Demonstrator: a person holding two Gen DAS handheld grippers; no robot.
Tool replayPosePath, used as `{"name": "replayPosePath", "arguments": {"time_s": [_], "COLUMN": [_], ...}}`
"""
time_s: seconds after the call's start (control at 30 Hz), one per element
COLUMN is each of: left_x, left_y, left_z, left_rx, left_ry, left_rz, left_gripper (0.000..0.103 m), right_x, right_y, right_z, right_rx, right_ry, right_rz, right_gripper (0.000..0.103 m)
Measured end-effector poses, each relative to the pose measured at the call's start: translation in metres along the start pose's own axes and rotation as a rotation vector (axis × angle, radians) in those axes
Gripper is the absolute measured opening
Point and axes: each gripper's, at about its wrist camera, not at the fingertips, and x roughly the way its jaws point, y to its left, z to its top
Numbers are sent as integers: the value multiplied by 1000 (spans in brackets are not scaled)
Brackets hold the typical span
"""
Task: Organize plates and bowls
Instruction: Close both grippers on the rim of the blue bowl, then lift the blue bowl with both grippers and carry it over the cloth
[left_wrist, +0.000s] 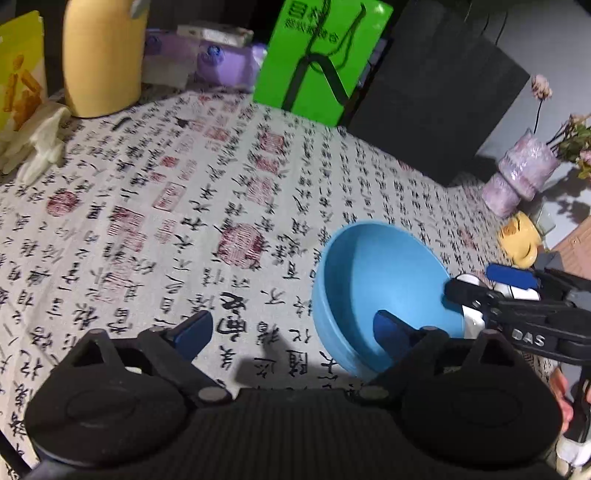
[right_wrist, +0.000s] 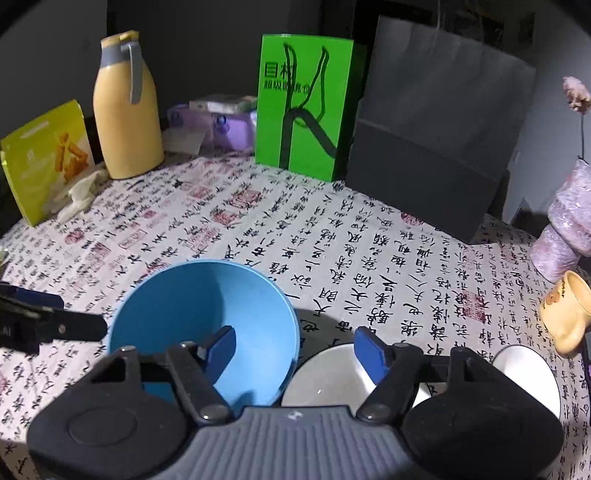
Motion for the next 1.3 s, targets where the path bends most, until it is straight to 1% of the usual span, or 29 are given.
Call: {"name": "replayPosePath", "arguments": {"time_s": [0.03,0.07,0.1,0.13,0.17,0.2,0.23,0.3,0.33,0.37,0.43,0.5,0.53,0.63,0.7,0.8,1.03,1.3], "left_x": [4,7,10,13,15,17,19,21,22,23,25,26,27,28,29,30,29,24], "left_y": [-2,-3,-3,-4,-5,-6,-7,-8,-9,-9,-10,-11,-11,-13,-13,-13,-12,-10], "left_z": [1,1,1,2,2,2,2,3,3,3,4,3,3,3,2,1,3,2], "left_rx": [-2,-5,-11,-20,-28,-32,-34,-36,-42,-45,-53,-56,-56,-51,-48,-54,-69,-73], "left_ry": [14,27,38,48,56,63,68,75,79,83,94,100,100,105,106,110,97,85], "left_rz": [-3,-8,-16,-21,-23,-24,-22,-21,-23,-27,-34,-36,-34,-39,-44,-47,-9,1], "left_gripper": [82,80,74,73,73,71,67,63,61,59,50,46,41,35,30,22,22,22], "right_x": [5,10,14,18,21,24,26,28,29,30,32,34,35,37,38,37,35,31], "right_y": [0,0,0,0,0,0,0,0,-1,-1,0,-2,-2,-1,1,1,3,7], "right_z": [2,3,4,4,5,4,5,4,5,5,6,6,6,6,6,6,5,4], "right_rx": [-4,-5,-6,-8,-9,-11,-11,-11,-12,-13,-14,-8,-6,-7,-13,-19,-10,-4], "right_ry": [10,19,30,40,48,56,62,68,71,75,84,91,94,102,103,107,110,101], "right_rz": [0,5,8,8,3,-3,-3,4,8,12,12,16,23,37,33,29,42,48], "right_gripper": [66,62,58,50,46,44,39,30,24,22,22,17,14,12,11,7,5,5]}}
